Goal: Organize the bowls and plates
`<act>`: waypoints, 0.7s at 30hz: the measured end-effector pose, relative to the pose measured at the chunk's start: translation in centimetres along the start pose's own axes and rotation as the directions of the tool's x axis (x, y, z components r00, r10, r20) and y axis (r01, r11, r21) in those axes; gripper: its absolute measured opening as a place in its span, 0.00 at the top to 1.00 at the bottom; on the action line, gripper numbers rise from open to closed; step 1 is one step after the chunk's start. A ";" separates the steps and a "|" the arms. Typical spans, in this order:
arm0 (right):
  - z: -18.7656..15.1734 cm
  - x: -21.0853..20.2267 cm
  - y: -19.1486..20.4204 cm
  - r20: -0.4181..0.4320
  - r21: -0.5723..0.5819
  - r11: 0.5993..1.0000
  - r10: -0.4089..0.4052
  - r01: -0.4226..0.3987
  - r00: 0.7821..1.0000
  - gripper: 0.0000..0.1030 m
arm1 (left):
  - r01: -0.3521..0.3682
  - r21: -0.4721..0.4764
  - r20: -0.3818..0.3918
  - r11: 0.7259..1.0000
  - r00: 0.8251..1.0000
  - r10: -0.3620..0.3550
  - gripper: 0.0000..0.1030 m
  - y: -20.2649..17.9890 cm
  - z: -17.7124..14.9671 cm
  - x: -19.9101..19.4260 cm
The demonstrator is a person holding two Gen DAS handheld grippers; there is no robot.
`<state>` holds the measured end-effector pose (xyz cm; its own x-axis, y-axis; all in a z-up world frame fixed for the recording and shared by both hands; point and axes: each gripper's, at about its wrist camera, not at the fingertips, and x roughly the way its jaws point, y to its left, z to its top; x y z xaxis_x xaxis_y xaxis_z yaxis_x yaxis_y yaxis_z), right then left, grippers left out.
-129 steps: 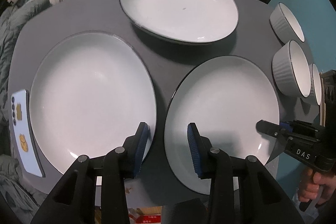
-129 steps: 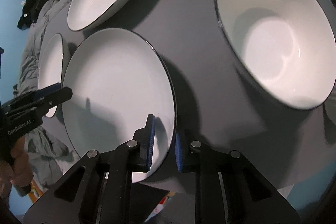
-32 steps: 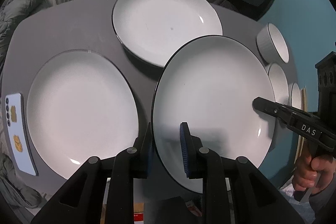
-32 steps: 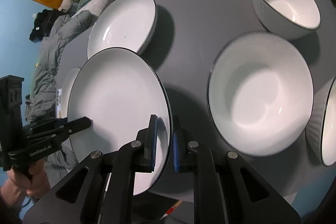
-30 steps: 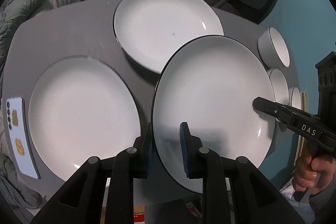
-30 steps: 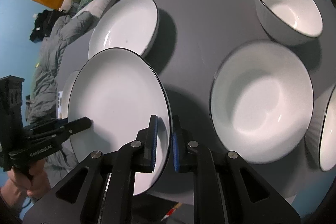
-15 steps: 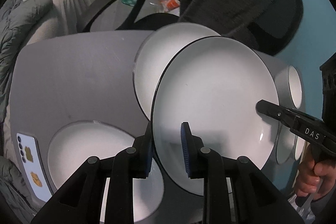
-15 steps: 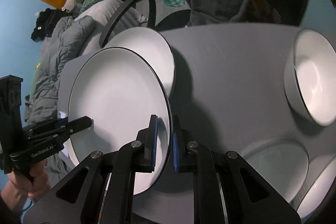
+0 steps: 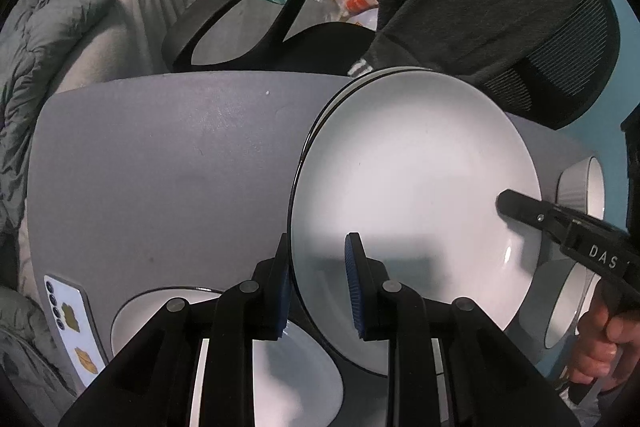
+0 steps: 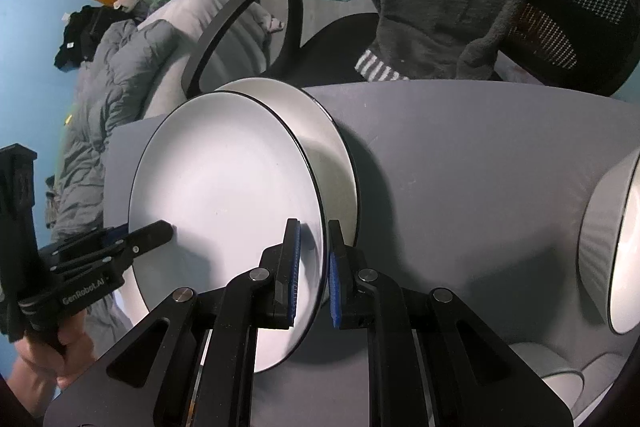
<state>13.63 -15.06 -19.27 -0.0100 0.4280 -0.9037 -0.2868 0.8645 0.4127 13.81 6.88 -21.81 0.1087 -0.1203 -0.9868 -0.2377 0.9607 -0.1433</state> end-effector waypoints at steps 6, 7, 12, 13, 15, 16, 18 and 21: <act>0.8 0.3 0.3 -0.012 -0.011 0.999 -0.046 0.046 0.999 0.88 | -0.021 0.030 -0.010 0.999 1.000 0.021 0.78 -0.3 0.0 0.6; 0.8 0.4 0.3 -0.014 -0.010 0.998 -0.056 0.056 0.998 0.88 | -0.021 0.036 -0.013 0.999 1.000 0.021 0.78 -0.4 0.1 0.6; 1.2 0.2 -0.3 -0.023 0.022 0.999 -0.045 0.045 0.999 0.85 | -0.031 0.035 0.004 0.999 1.000 0.030 0.78 -0.6 0.0 0.5; 1.3 0.1 -0.3 -0.031 0.023 0.999 -0.044 0.045 0.999 0.84 | -0.028 0.030 0.005 0.999 1.000 0.028 0.77 -0.5 0.0 0.4; 1.4 0.0 -0.2 -0.045 0.029 0.999 -0.042 0.043 0.998 0.80 | -0.031 0.028 0.004 0.999 1.000 0.031 0.77 -0.5 0.0 0.4; 1.5 0.0 -0.2 -0.053 0.035 0.998 -0.042 0.044 0.998 0.80 | -0.032 0.030 0.003 0.999 0.999 0.032 0.77 -0.5 0.0 0.3; 1.7 0.0 0.0 -0.069 0.041 0.998 -0.050 0.053 0.996 0.78 | -0.031 0.030 0.003 0.999 1.000 0.031 0.77 -0.4 0.0 0.2; 1.9 0.1 0.3 -0.082 0.037 0.997 -0.064 0.067 0.995 0.75 | -0.030 0.029 0.015 0.999 0.999 0.030 0.76 -0.3 -0.1 -0.3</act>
<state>15.33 -14.26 -19.03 -0.0706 0.3487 -0.9346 -0.2510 0.9006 0.3550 13.70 6.61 -21.52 0.1156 -0.0877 -0.9894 -0.2132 0.9707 -0.1110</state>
